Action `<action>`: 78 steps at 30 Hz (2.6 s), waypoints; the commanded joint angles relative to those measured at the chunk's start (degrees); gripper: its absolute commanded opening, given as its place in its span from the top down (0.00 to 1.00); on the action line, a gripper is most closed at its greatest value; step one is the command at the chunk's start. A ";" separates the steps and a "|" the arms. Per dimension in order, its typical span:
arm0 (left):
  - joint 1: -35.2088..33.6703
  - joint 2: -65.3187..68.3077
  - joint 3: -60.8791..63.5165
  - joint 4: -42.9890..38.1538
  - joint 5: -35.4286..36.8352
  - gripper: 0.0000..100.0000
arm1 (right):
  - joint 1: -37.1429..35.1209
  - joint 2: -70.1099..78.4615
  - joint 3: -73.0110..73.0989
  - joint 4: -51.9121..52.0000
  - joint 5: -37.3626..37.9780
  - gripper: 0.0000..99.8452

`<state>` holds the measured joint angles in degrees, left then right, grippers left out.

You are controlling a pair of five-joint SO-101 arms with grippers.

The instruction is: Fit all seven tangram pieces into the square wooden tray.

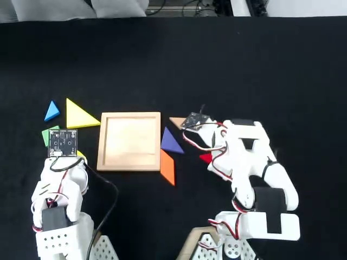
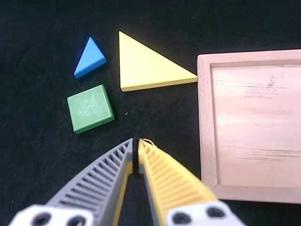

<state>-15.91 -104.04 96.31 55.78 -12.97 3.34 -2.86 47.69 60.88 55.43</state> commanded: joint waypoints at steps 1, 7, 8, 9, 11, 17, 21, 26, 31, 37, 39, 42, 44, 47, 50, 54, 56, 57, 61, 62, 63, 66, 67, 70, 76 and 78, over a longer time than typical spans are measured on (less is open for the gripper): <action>0.22 -0.26 1.01 0.26 0.70 0.97 | 1.05 0.66 -3.47 -0.35 0.70 0.62; 0.22 -0.26 1.01 0.26 0.70 0.97 | 1.05 0.66 -3.47 -0.35 0.70 0.81; 0.22 -0.26 1.01 0.26 0.70 0.97 | 1.05 0.66 -3.47 -0.35 0.70 0.83; 0.22 -0.26 1.01 0.26 0.70 0.97 | 1.05 0.66 -3.47 -0.35 0.70 0.83; 0.22 -0.26 1.01 0.26 0.70 0.97 | 1.05 0.66 -3.47 -0.35 0.70 0.82; 0.22 -0.26 1.01 0.26 0.70 0.97 | 1.05 0.66 -3.47 -0.44 0.70 0.82; 0.22 -0.26 1.01 0.26 0.70 0.97 | 1.05 0.48 -4.09 -0.09 0.53 0.82; 0.22 -0.26 1.01 0.26 0.70 0.97 | 1.23 -5.14 -10.24 6.95 0.35 0.82; 0.22 -0.26 1.01 0.26 0.70 0.97 | 1.14 -11.65 -16.13 13.54 -1.23 0.82; 0.22 -0.26 1.01 0.26 0.70 0.97 | 1.14 -14.90 -19.21 18.29 -1.41 0.82; 0.22 -0.26 1.01 0.26 0.70 0.97 | 1.14 -15.08 -19.82 18.90 -1.41 0.82; 0.22 -0.26 1.01 0.26 0.70 0.97 | 1.05 -15.08 -19.82 18.64 -1.41 0.82; 0.22 -0.26 1.01 0.26 0.70 0.97 | -0.26 -15.08 -19.82 18.64 -1.41 0.82; 0.22 -0.26 1.01 0.26 0.70 0.97 | -4.13 -15.08 -19.82 18.73 -1.67 0.82; 0.22 -0.26 1.01 0.26 0.70 0.97 | -9.85 -15.08 -19.82 18.46 -2.11 0.82; 0.13 -0.26 1.01 0.26 0.70 0.97 | -17.76 -14.64 -20.88 15.91 -6.15 0.82; 0.13 -0.26 1.01 0.26 0.70 0.97 | -21.27 -14.64 -21.41 13.89 -7.56 0.82; 0.04 -0.26 1.01 0.26 0.70 0.97 | -22.86 -14.64 -21.76 12.92 -7.82 0.82; -3.38 -0.35 1.01 -0.35 0.70 0.97 | -27.96 -14.64 -22.29 9.41 -8.09 0.82; -4.18 -0.35 1.01 -0.44 0.70 0.97 | -29.19 -14.55 -22.29 8.79 -8.09 0.82; -4.79 -0.35 1.01 -1.05 0.79 0.97 | -30.42 -14.55 -22.29 8.26 -8.09 0.82; -5.93 -0.35 1.01 -2.11 1.05 0.97 | -33.49 -14.55 -22.29 6.42 -8.09 0.82; -6.11 -0.35 1.01 -2.20 1.05 0.97 | -34.37 -14.55 -22.29 5.63 -8.18 0.82; -7.08 -0.35 1.01 -2.29 1.14 0.97 | -36.13 -14.55 -22.20 2.02 -10.11 0.82; -7.87 -0.35 1.01 -2.37 1.14 0.97 | -36.92 -8.40 -22.29 -7.91 -17.14 0.82; -7.87 -0.35 1.01 -2.37 1.14 0.97 | -38.51 -4.35 -22.29 -10.02 -17.76 0.82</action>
<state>-23.21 -104.04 96.31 54.64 -12.53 -32.88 -10.42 28.79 54.64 39.34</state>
